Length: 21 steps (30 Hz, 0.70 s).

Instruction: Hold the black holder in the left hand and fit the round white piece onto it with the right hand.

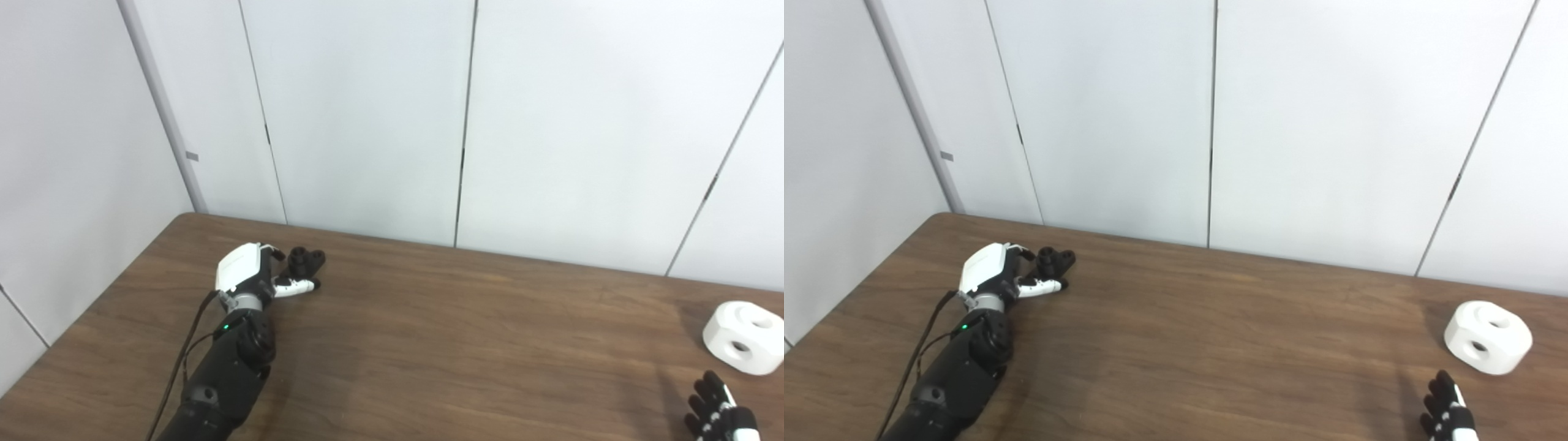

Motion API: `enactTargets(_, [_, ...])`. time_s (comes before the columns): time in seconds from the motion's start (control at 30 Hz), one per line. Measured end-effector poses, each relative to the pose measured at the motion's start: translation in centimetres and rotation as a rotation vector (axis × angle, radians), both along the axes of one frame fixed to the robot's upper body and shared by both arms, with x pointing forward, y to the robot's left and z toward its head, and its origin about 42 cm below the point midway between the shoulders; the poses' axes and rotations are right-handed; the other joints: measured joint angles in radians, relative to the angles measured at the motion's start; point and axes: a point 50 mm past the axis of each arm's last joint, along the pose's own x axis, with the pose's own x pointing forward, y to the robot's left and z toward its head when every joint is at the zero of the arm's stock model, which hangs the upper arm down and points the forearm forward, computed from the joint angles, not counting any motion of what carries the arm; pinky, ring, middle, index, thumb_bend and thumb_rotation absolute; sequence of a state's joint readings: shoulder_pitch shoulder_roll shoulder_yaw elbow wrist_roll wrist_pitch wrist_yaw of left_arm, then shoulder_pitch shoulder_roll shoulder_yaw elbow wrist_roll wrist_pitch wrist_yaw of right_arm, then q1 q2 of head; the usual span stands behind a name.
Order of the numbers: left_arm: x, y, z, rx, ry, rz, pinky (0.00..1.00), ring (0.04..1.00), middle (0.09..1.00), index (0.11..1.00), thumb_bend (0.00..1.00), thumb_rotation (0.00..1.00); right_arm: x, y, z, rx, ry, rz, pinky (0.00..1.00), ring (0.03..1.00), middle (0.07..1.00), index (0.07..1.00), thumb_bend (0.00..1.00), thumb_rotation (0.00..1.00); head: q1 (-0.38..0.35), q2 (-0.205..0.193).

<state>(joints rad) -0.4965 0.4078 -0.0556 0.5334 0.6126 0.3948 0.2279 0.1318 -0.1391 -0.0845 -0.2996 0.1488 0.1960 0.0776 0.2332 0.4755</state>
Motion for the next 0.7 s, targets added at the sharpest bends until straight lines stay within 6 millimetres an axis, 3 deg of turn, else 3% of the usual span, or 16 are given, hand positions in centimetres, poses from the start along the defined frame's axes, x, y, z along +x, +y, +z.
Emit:
enactTargets(0.4, [-0.01, 0.14, -0.03, -0.004, 0.002, -0.002, 1.00, 0.990, 0.910, 0.729, 0.84, 0.32, -0.09, 0.05, 0.06, 0.001, 0.003, -0.001, 1.00, 1.000, 1.000, 1.000, 0.56, 1.00, -0.005, 0.005])
enactTargets(0.7, [0.02, 0.18, 0.03, 0.001, -0.004, 0.001, 1.00, 0.987, 0.896, 0.652, 0.84, 0.28, -0.10, 0.08, 0.16, 0.000, 0.010, 0.000, 1.00, 1.000, 1.000, 1.000, 0.56, 1.00, -0.005, 0.006])
